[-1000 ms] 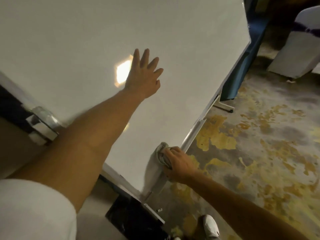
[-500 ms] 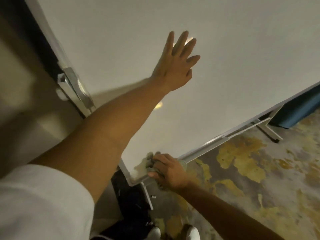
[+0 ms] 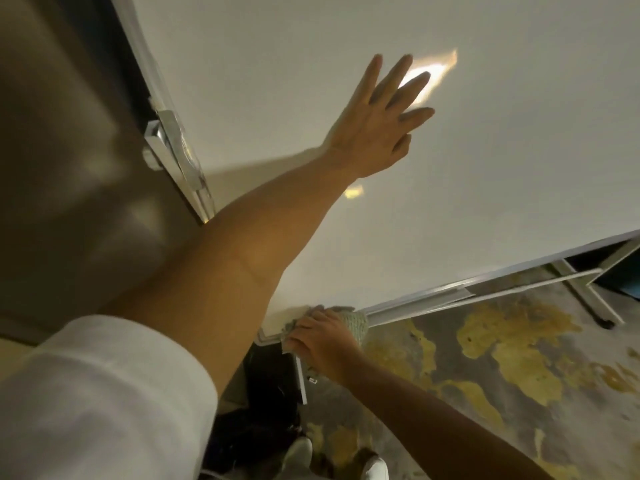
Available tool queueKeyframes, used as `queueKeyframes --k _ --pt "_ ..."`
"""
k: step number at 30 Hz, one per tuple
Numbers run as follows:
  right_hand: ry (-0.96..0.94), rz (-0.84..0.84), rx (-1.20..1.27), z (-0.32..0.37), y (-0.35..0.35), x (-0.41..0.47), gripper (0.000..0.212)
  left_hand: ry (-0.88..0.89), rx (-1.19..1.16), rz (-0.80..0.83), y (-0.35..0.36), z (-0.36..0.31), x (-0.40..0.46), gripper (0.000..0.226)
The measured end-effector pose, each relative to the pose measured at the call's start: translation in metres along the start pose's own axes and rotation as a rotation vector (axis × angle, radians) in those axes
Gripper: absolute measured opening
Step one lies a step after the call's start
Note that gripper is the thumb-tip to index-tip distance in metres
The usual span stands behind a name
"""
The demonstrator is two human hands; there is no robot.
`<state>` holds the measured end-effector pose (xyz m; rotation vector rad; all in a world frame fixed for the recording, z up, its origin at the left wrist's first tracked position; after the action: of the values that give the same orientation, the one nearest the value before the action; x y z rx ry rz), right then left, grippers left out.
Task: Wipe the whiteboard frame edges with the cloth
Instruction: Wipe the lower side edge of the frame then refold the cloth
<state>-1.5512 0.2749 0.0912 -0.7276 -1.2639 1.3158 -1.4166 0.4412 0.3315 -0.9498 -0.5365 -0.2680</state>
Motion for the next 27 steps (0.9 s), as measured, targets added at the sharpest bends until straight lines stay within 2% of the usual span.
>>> queueKeyframes --k 15,21,27 --pt "0.266 -0.036 -0.061 -0.133 -0.04 -0.058 0.013 -0.007 -0.014 -0.088 0.014 0.0 0.006 0.054" --pt "0.326 -0.023 -0.109 -0.181 -0.061 -0.08 0.023 0.002 -0.038 -0.085 0.017 0.003 0.003 0.058" --pt "0.328 -0.031 -0.191 -0.21 -0.076 -0.104 0.022 0.005 -0.009 -0.039 0.019 0.006 0.001 0.057"
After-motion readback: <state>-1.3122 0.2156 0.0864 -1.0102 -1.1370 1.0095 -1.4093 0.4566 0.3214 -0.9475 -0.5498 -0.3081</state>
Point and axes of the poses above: each hand's wrist, its own x-axis towards the middle knuckle, its own y-axis out of the palm, z = x × y, the point moved 4 cm from there along x, towards the middle knuckle, and after that the axes turned 7 degrees about -x, right-handed, at the moved point
